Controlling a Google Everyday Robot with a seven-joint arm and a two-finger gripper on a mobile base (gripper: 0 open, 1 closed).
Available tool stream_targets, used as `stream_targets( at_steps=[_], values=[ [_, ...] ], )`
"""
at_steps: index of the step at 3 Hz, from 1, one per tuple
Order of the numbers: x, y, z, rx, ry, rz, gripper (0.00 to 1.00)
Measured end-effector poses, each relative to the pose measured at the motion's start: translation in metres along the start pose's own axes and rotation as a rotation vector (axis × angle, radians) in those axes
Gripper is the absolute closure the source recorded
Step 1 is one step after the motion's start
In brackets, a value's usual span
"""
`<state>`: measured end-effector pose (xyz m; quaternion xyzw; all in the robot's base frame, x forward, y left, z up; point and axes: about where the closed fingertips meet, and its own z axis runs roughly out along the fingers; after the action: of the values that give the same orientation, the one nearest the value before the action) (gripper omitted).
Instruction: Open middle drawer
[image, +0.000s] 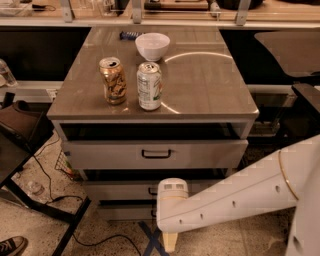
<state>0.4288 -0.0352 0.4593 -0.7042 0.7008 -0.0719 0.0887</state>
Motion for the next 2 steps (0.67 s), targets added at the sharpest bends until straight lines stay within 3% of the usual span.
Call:
stream_targets(
  at_steps=[2],
  values=[
    [-0.023, -0.016, 0.043, -0.006, 0.014, -0.102, 0.0]
  ],
)
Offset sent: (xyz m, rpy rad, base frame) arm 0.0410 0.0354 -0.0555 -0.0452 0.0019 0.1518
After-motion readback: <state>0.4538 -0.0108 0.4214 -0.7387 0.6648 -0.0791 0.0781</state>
